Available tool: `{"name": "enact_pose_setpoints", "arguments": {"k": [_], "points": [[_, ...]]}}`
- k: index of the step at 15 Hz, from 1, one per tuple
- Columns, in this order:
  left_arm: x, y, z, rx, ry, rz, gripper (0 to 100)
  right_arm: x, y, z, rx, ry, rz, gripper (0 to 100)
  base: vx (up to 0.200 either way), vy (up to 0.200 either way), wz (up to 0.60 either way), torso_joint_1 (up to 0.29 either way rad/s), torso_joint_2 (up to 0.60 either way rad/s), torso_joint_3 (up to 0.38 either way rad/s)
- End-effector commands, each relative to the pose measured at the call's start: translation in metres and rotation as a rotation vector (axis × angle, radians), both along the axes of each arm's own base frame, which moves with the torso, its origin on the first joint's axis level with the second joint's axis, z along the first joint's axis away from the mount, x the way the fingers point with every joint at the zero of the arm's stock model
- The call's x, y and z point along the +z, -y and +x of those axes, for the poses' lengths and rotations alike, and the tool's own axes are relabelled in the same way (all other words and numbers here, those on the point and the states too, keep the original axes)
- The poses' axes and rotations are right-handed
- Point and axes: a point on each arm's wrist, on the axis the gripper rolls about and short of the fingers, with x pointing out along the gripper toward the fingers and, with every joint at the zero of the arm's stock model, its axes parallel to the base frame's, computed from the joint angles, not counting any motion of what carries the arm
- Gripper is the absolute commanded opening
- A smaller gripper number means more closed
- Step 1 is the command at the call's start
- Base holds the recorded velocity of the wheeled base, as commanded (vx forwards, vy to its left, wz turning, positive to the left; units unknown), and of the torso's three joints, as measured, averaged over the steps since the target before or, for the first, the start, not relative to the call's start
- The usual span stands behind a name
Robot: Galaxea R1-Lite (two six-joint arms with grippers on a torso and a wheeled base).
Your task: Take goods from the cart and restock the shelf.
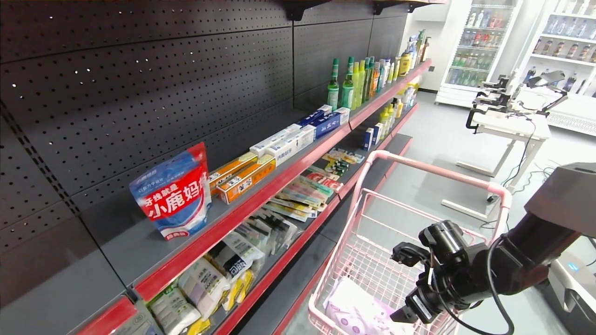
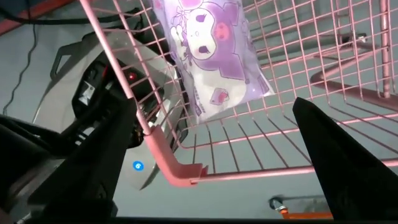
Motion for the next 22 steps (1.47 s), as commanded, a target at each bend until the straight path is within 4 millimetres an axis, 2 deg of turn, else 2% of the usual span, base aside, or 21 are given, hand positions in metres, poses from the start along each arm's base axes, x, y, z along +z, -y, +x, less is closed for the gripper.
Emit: {"name": "enact_pose_setpoints", "arguments": {"k": [1, 11, 16, 22], "points": [[0.0002, 0.0000, 0.0001, 0.001, 0.001, 0.000, 100, -0.0002, 0.0007, 0.0009, 0.012, 0.005, -0.004, 100, 0.000, 0.000, 0.00, -0.144, 0.33, 0.178], [0.0002, 0.0000, 0.0001, 0.001, 0.000, 0.002, 100, -0.0042, -0.0015, 0.0018, 0.120, 0.025, -0.033, 100, 0.000, 0.000, 0.00, -0.148, 0.34, 0.190], [0.0002, 0.0000, 0.0001, 0.001, 0.000, 0.002, 100, -0.0063, -0.0039, 0.0001, 0.147, 0.018, -0.030, 100, 0.000, 0.000, 0.00, -0.023, 0.05, 0.033], [0.0002, 0.0000, 0.0001, 0.001, 0.000, 0.002, 100, -0.0069, -0.0031, 0.0036, 0.173, 0.026, -0.017, 100, 0.000, 0.000, 0.00, -0.109, 0.26, 0.149]]}}
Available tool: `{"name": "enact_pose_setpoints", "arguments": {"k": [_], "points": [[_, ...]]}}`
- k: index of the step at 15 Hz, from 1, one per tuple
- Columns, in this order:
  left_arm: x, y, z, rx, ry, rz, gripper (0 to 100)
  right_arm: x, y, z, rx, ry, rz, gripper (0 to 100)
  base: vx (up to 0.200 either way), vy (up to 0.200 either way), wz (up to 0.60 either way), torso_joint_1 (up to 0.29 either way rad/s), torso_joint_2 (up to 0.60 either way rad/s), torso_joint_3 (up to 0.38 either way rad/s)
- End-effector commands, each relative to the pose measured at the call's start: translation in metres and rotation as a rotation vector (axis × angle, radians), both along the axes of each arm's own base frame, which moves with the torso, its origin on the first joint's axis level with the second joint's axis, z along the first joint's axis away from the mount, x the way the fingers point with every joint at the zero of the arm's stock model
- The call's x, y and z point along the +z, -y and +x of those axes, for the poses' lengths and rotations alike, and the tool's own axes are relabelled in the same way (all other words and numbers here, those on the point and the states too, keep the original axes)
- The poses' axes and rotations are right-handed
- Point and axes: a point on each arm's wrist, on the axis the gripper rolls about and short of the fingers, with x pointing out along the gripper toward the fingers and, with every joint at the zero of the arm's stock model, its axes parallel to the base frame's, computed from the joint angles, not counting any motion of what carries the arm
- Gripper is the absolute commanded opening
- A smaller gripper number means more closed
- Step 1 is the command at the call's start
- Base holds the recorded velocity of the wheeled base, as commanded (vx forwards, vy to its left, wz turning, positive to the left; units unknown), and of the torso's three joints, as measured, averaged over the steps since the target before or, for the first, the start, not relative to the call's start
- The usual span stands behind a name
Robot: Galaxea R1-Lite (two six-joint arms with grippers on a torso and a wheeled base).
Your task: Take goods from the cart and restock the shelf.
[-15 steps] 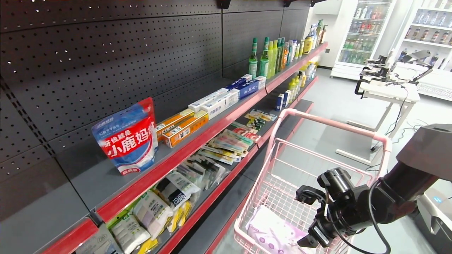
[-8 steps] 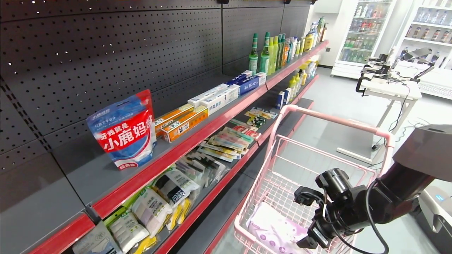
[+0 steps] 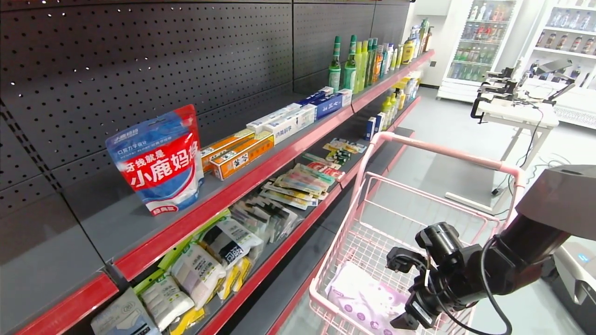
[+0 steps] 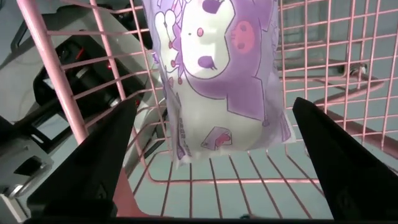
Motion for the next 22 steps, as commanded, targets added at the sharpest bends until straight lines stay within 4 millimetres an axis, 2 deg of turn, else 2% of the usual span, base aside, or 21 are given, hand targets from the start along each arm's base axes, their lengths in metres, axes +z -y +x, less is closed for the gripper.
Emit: {"name": "enact_pose_setpoints", "arguments": {"k": [1, 6, 22], "points": [[0.000, 0.000, 0.000, 0.001, -0.001, 0.000, 100, -0.001, 0.000, 0.002, 0.010, -0.001, 0.008, 100, 0.000, 0.000, 0.00, 0.000, 0.00, 0.000], [0.000, 0.000, 0.000, 0.001, -0.001, 0.000, 100, -0.030, -0.002, 0.008, 0.008, 0.006, 0.015, 100, 0.000, 0.000, 0.00, 0.000, 0.00, 0.000], [0.000, 0.000, 0.000, -0.001, -0.001, 0.000, 100, -0.038, -0.012, 0.006, 0.042, 0.030, 0.027, 100, 0.000, 0.000, 0.00, 0.000, 0.00, 0.000]]}}
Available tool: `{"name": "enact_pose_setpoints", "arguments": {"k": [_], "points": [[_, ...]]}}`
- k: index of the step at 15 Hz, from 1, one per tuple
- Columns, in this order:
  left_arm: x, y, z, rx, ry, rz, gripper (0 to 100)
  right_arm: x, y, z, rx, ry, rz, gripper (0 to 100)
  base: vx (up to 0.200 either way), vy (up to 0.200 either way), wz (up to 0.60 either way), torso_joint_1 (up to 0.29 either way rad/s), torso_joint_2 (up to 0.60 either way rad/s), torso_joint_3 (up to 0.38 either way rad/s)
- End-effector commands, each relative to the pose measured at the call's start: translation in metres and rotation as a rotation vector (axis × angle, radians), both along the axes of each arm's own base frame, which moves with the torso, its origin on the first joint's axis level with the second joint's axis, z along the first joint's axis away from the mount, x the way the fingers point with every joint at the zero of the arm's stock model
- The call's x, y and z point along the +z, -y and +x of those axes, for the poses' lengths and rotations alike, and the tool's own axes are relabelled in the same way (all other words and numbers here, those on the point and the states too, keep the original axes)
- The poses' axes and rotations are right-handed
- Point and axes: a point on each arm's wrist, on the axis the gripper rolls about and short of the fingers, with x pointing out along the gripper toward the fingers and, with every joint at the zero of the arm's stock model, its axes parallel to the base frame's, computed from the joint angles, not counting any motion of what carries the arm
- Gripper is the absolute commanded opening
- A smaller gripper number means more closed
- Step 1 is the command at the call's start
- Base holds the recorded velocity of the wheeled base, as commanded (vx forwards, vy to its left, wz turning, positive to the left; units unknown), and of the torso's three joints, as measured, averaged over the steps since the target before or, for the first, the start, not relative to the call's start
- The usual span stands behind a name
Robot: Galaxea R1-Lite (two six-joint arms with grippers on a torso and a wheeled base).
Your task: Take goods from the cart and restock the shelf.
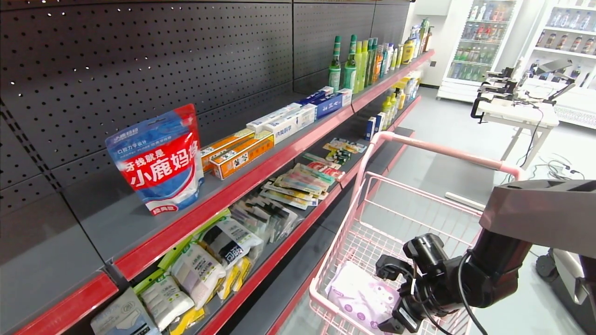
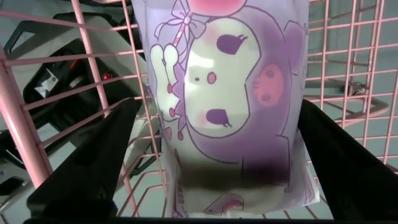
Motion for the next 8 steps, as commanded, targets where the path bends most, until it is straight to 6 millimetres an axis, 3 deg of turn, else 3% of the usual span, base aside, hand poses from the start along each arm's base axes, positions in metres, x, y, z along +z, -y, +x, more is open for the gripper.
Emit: {"name": "enact_pose_setpoints", "arguments": {"k": [1, 8], "points": [[0.0000, 0.0000, 0.0001, 0.001, -0.001, 0.000, 100, -0.0004, -0.0007, 0.0002, 0.003, -0.001, 0.002, 100, 0.000, 0.000, 0.00, 0.000, 0.00, 0.000], [0.0000, 0.0000, 0.0001, 0.001, -0.001, 0.000, 100, -0.0030, -0.0013, -0.0018, 0.009, -0.007, -0.007, 100, 0.000, 0.000, 0.00, 0.000, 0.00, 0.000]]}}
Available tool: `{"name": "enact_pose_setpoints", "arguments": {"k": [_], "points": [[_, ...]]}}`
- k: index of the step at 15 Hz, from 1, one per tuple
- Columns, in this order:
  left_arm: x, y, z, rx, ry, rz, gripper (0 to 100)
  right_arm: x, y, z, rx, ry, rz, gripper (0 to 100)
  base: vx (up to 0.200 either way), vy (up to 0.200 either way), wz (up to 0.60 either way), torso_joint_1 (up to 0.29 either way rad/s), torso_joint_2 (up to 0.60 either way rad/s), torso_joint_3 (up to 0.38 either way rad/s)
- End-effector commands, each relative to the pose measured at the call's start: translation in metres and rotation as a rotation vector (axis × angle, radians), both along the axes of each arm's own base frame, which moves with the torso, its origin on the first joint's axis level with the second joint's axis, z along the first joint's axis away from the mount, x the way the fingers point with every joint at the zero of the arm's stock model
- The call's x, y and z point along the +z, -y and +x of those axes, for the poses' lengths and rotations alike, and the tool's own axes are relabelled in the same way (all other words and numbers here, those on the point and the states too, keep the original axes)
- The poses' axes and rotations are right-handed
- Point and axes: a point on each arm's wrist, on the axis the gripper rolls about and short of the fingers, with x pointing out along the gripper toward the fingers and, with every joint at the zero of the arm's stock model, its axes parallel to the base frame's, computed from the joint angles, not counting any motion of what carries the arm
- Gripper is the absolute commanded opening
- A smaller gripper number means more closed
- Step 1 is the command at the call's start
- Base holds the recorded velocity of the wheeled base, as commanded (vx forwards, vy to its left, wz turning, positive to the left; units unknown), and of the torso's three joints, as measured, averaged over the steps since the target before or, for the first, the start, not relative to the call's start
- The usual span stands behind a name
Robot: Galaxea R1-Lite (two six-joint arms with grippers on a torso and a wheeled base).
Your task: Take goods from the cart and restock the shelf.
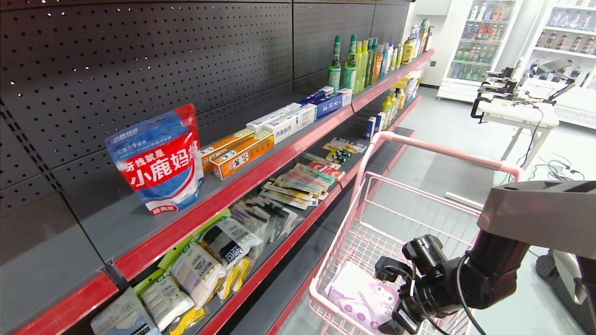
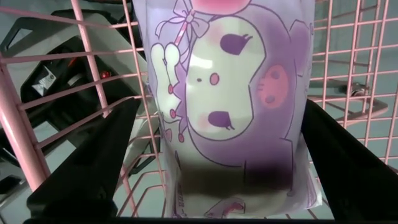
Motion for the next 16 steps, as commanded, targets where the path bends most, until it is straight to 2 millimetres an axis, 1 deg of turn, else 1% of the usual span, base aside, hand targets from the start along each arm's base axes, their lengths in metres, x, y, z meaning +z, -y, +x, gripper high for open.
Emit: {"name": "enact_pose_setpoints", "arguments": {"k": [1, 13, 16], "points": [[0.0001, 0.0000, 0.0001, 0.000, -0.001, 0.000, 100, -0.0005, -0.0003, -0.0005, 0.003, -0.002, -0.001, 100, 0.000, 0.000, 0.00, 0.000, 0.00, 0.000], [0.0001, 0.0000, 0.0001, 0.000, -0.001, 0.000, 100, -0.0009, -0.0001, -0.0016, 0.006, 0.002, -0.019, 100, 0.000, 0.000, 0.00, 0.000, 0.00, 0.000], [0.0001, 0.0000, 0.0001, 0.002, -0.001, 0.000, 100, -0.0005, -0.0001, -0.0015, 0.006, 0.004, -0.018, 100, 0.000, 0.000, 0.00, -0.061, 0.16, 0.089]]}}
